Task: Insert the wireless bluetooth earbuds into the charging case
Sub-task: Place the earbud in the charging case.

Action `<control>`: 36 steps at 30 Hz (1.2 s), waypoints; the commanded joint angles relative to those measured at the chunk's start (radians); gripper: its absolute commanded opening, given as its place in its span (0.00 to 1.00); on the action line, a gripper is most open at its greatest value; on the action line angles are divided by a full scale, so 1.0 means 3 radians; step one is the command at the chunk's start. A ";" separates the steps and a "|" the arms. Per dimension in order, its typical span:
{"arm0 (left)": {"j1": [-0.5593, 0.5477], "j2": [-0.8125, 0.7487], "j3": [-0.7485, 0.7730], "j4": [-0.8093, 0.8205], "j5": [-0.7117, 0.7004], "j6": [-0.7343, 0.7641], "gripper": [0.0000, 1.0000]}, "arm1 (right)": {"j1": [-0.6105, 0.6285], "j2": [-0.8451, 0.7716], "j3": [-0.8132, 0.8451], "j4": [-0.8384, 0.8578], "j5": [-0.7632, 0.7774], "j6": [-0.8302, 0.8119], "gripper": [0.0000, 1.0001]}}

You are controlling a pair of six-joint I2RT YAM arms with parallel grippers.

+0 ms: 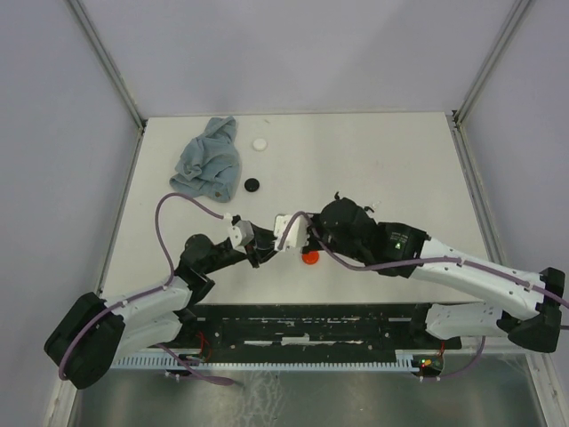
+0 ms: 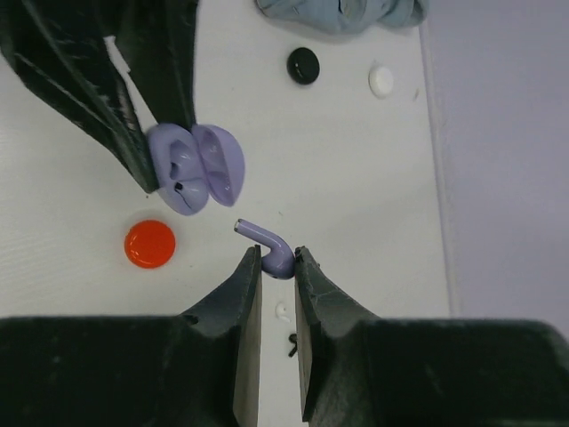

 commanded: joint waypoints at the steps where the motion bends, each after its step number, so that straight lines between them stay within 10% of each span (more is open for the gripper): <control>1: 0.0012 0.0012 0.0143 0.0273 0.0139 0.0031 0.03 | 0.0410 0.0047 0.0061 0.0160 0.0595 -0.0589 0.13; 36: 0.0012 -0.0009 0.0200 0.0389 0.0017 -0.0284 0.03 | 0.0896 0.0557 0.0224 0.0041 0.1101 -0.1011 0.13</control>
